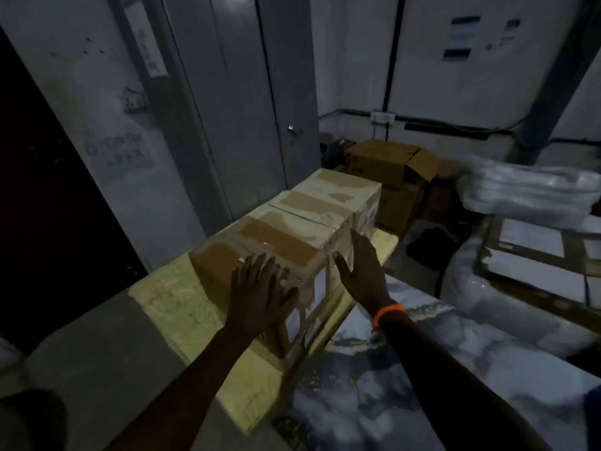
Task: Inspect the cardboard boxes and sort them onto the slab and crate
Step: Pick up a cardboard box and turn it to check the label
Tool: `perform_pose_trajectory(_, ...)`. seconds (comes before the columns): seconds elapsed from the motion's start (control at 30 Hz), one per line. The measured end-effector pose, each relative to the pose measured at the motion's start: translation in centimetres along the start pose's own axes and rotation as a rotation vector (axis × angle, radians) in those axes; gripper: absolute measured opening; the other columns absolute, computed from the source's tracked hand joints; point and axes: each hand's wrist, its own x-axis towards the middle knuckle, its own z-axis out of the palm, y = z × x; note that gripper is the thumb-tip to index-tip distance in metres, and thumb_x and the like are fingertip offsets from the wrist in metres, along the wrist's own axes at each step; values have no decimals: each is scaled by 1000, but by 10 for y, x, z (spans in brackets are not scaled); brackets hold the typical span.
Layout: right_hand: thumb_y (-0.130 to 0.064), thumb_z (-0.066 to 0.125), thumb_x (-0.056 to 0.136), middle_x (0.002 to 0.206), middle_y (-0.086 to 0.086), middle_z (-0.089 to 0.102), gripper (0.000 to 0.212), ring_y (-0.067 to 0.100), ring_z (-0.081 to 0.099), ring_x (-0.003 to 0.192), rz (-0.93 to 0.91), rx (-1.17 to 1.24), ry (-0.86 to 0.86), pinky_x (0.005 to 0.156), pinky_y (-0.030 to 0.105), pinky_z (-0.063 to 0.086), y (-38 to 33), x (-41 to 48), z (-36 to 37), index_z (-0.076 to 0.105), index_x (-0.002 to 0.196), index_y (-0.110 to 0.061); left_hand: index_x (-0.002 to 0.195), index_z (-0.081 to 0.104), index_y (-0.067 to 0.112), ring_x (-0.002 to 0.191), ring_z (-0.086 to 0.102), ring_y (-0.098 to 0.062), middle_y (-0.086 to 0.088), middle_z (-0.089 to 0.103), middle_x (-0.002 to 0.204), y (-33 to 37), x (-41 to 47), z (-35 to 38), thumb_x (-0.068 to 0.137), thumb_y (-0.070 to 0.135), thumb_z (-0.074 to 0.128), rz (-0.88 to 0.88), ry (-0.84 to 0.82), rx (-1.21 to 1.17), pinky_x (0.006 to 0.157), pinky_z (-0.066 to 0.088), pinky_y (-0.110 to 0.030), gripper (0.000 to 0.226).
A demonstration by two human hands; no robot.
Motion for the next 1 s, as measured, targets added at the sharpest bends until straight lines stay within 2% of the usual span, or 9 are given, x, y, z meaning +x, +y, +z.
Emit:
perform_pose_trajectory(0.23,-45,58,104,162,11,41,73,28,39,148,185,171,-116,117,40,35,8,17,16,28,162,-12,145,49,16,144,34,-40,-13,46,152,-14,23,27,100,48,45,-126,-63,18,108,33,-65,56)
perform_pose_trajectory(0.4,-46,67,98,152,9,53,75,28,52,138,280,250,-261,99,30,44,18,37,39,35,159,-16,138,56,13,144,35,-38,-16,46,150,-21,-12,56,101,59,33,-297,-10,-140,107,37,-61,64)
perform_pose_trajectory(0.5,-54,67,95,153,6,52,78,26,51,138,349,319,-303,105,34,44,13,45,55,34,160,-23,152,41,17,155,6,-27,-6,15,167,-19,-24,64,98,62,41,-420,8,-400,116,32,-57,70)
perform_pose_trajectory(0.57,-54,64,97,147,8,56,75,23,58,120,394,321,-305,99,31,46,6,46,68,35,159,-25,160,21,20,156,-6,-22,1,-7,169,-17,-27,63,93,65,55,-585,41,-514,116,29,-52,87)
perform_pose_trajectory(0.63,-50,65,98,133,12,63,67,11,59,89,398,312,-255,79,16,46,1,44,80,41,156,-25,161,-1,26,156,-4,-23,4,-15,168,-19,-33,61,85,65,68,-737,43,-679,119,26,-49,111)
perform_pose_trajectory(0.7,-46,68,97,125,10,66,60,8,61,84,361,315,-146,68,10,46,-2,38,90,49,148,-23,160,-8,31,153,19,-23,-1,3,169,-24,-36,58,79,66,74,-755,37,-868,119,32,-48,121)
perform_pose_trajectory(0.8,-40,72,96,123,6,65,52,24,63,111,352,331,-48,86,27,51,-9,26,98,55,138,-15,160,-10,28,142,40,-18,-3,24,164,-33,-40,50,81,58,76,-742,-17,-928,115,40,-42,121)
perform_pose_trajectory(0.87,-39,74,94,125,3,66,46,23,63,116,379,394,-31,95,41,53,-14,17,99,58,131,-15,160,-10,23,146,35,-21,-6,19,166,-37,-47,45,84,56,74,-717,-51,-906,117,36,-43,118)
perform_pose_trajectory(1.0,-28,78,93,107,7,71,34,21,71,100,397,510,7,85,41,58,-29,-12,91,59,115,-11,158,-15,13,156,8,-21,-7,-5,170,-41,-69,33,90,50,68,-726,-109,-863,126,13,-36,113)
